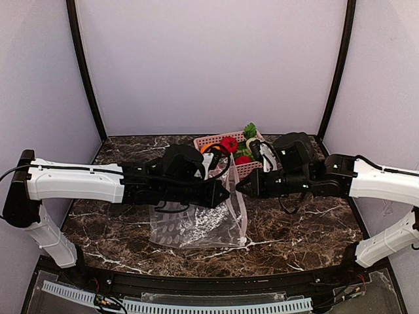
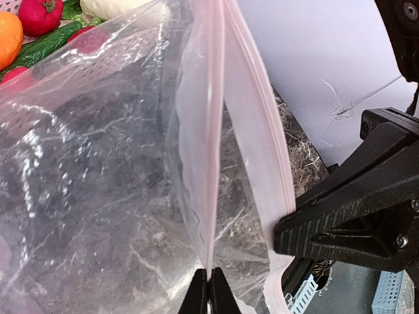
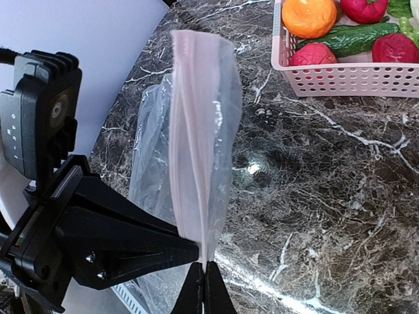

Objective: Place the food in the zip-top bag and seal the zipper
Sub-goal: Open the zipper food storage bag at the center of the board.

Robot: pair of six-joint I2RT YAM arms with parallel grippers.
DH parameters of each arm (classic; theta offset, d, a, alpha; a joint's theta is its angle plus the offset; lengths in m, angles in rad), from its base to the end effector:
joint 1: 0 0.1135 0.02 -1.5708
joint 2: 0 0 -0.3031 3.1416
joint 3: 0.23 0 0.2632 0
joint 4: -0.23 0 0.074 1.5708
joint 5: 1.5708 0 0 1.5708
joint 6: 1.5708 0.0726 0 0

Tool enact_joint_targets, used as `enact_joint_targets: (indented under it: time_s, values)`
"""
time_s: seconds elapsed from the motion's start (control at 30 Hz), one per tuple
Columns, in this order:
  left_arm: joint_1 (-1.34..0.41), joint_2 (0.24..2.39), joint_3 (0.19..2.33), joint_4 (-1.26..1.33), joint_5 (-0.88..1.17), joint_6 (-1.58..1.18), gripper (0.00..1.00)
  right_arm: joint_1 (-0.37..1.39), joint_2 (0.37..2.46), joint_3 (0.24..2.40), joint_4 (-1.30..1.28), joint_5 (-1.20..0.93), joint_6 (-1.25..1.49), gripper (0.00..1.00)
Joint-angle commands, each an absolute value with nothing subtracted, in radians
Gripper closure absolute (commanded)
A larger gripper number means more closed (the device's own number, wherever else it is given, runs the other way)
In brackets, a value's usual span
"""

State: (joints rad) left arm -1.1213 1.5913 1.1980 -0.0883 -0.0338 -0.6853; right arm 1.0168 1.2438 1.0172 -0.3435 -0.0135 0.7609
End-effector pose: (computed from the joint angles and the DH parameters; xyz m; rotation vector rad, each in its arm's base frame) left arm 0.1829 -0.3734 0.3059 0.4610 2.1867 -1.0396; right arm 0.1619 0.2635 0.3223 -0.3060 2.3115 0.9996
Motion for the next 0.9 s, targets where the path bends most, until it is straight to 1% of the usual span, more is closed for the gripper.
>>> enact_joint_targets:
  time_s: [0.0, 0.2, 0.37, 0.87]
  values:
    - [-1.123, 1.535, 1.196, -0.153, -0.116, -0.68, 0.99, 1.026, 1.253, 1.049, -0.389, 0.069, 0.774, 1.0]
    - [-1.123, 1.513, 1.188, -0.166, -0.137, -0.68, 0.99, 1.027, 1.26, 1.048, -0.45, 0.152, 0.809, 1.0]
    - [-1.123, 1.488, 1.175, -0.17, -0.147, -0.682, 0.99, 1.025, 1.285, 1.042, -0.566, 0.281, 0.879, 1.0]
    - [-1.123, 1.339, 1.103, -0.218, -0.179, -0.698, 0.99, 0.964, 1.303, 0.964, -0.58, 0.302, 0.913, 1.0]
